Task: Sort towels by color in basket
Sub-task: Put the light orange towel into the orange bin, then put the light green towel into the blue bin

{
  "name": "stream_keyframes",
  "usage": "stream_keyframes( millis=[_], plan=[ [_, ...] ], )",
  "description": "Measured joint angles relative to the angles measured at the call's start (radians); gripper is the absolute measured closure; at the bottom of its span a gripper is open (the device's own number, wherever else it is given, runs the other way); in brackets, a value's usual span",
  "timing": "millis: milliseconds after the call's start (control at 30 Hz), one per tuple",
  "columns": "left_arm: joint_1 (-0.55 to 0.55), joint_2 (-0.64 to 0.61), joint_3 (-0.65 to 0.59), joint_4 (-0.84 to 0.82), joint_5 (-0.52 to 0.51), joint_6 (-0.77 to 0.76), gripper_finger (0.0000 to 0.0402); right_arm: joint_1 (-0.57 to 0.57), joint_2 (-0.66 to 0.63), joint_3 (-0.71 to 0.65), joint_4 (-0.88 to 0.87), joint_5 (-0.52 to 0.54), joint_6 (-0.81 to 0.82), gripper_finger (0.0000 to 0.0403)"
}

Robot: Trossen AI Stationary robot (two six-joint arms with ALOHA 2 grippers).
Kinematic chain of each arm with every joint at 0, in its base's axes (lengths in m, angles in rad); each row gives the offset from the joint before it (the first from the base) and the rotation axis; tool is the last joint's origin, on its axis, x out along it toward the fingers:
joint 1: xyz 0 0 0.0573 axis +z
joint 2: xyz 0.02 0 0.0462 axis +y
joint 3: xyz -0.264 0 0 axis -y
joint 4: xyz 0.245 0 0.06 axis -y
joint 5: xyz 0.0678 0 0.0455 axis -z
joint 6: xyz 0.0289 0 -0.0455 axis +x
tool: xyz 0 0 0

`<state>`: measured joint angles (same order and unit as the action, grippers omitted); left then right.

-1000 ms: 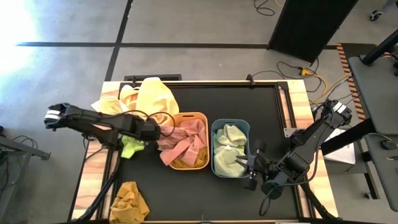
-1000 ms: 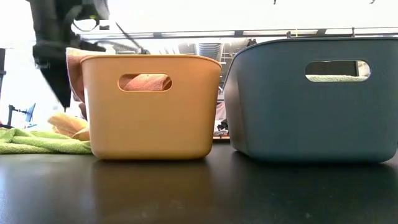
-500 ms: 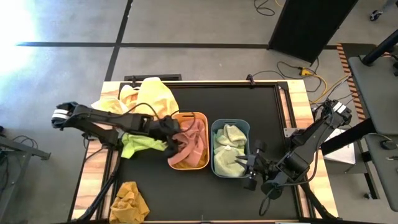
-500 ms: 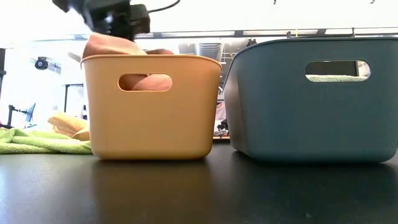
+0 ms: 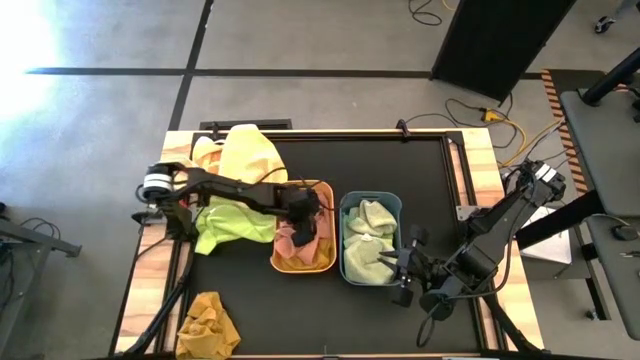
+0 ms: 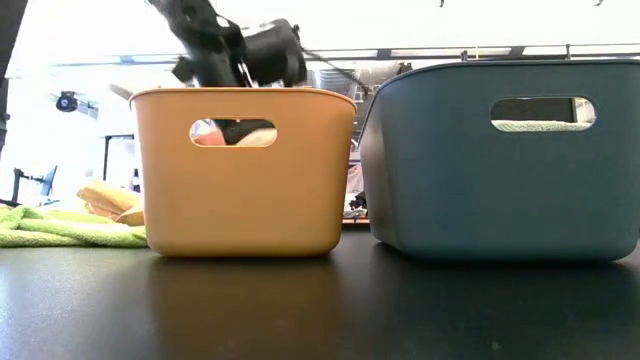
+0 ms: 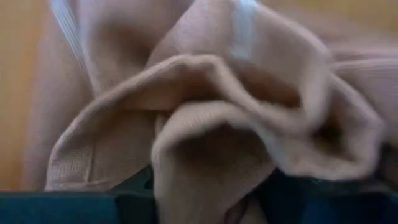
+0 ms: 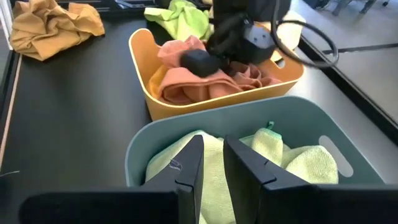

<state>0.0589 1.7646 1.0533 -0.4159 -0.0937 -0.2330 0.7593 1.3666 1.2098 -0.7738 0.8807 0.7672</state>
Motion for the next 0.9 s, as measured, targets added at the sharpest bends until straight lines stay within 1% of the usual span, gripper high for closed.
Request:
stream_keyframes(
  millis=[100,200,267,367,433,533,667,767,833,900],
  plan=[
    [0.008,0.058,0.006,0.01,0.001,0.005,0.0245,0.0,0.0,0.0,0.0,-0.017,0.0,0.0351],
    [0.008,0.084,0.006,0.015,0.0,0.005,0.0244,0.0,0.0,0.0,0.0,-0.018,0.0,0.0351],
    [0.007,0.08,0.005,0.017,-0.002,0.005,0.0239,0.0,0.0,0.0,0.0,-0.018,0.0,0.0351],
    [0.004,0.038,0.001,0.014,-0.002,0.001,0.0226,0.0,0.0,0.0,0.0,-0.017,0.0,0.0351],
    [-0.001,-0.015,-0.005,-0.008,-0.002,-0.009,0.0215,0.0,0.0,0.0,0.0,-0.017,0.0,0.0351],
    [-0.008,-0.136,-0.003,-0.021,0.013,-0.011,0.02,0.0,0.0,0.0,0.001,-0.017,-0.002,0.0351],
    [-0.01,-0.295,-0.001,-0.12,0.089,-0.001,0.0186,0.0,0.0,0.0,0.001,-0.017,-0.005,0.0351],
    [-0.019,-0.419,-0.001,-0.266,0.134,0.01,0.0184,0.0,0.0,0.0,0.001,-0.017,0.011,0.0351],
    [-0.035,-0.486,-0.002,-0.396,0.139,-0.003,0.0185,0.0,0.0,0.0,0.001,-0.017,0.039,0.0351],
    [-0.055,-0.544,-0.011,-0.519,0.139,-0.048,0.0186,0.0,0.0,0.0,0.001,-0.017,0.052,0.0351]
  ],
)
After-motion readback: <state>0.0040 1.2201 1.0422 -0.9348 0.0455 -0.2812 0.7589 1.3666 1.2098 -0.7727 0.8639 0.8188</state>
